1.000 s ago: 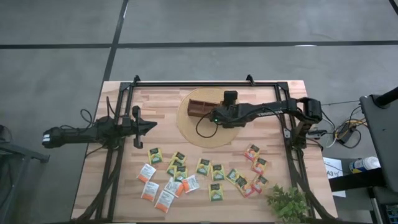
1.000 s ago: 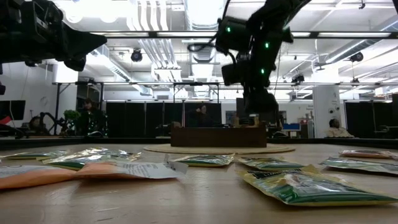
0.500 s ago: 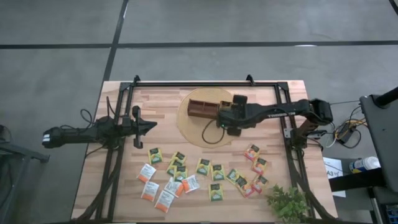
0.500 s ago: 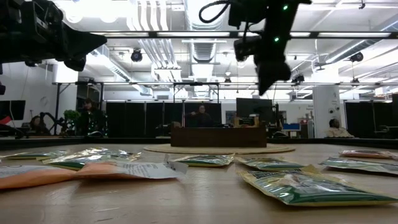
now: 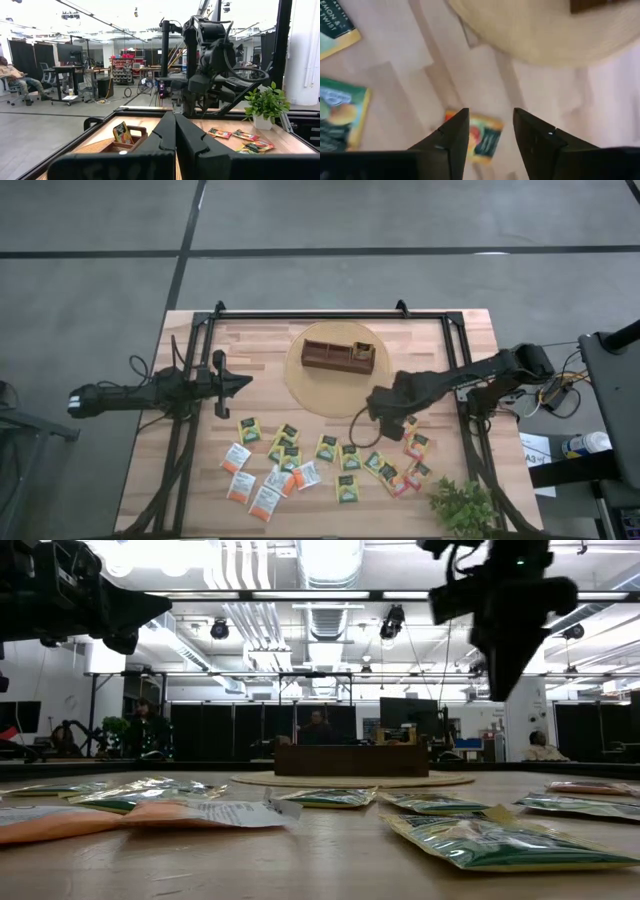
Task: Pick & Place Tea
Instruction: Put the orange tea bag into the right section of wooden organizer
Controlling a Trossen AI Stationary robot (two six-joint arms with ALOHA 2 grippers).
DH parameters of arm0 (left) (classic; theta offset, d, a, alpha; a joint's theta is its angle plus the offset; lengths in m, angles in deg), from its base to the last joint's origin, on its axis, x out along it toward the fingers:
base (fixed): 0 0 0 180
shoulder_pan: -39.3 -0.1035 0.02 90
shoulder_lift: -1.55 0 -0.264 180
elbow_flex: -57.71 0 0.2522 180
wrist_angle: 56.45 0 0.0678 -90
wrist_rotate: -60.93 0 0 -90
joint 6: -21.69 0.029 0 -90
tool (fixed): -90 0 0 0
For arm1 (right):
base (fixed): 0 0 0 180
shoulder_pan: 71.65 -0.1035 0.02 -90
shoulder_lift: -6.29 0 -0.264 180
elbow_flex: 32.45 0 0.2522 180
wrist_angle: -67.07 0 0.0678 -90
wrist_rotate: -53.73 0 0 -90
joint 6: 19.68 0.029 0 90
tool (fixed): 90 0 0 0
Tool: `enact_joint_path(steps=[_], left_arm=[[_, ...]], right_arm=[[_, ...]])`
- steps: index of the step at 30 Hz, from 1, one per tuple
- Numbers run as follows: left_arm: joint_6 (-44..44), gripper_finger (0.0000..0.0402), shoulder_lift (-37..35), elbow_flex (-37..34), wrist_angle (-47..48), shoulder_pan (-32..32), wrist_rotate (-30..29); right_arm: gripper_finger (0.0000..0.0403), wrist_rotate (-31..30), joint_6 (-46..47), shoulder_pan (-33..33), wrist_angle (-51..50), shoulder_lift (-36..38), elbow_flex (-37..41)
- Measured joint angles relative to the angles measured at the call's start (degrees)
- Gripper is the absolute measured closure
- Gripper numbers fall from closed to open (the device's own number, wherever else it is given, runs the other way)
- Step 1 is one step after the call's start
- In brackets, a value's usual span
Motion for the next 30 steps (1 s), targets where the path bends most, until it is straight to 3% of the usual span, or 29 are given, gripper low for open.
enact_joint_path(steps=[8,17,30], left_arm=[[-0.02,0.0402,0.0,-0.02,0.02,0.0,0.0],[0.0,0.0402,0.0,-0.01,0.01,0.0,0.0],[0.0,0.0402,0.0,0.0,0.02,0.02,0.0]], right_arm=[[0.0223,6.35,7.79,-0.28,0.56,7.77,6.61],[0.0204,13.88,8.75,-0.31,3.45,14.67,15.57],[0.0204,13.6,8.67,2.22,13.81,14.67,24.05]])
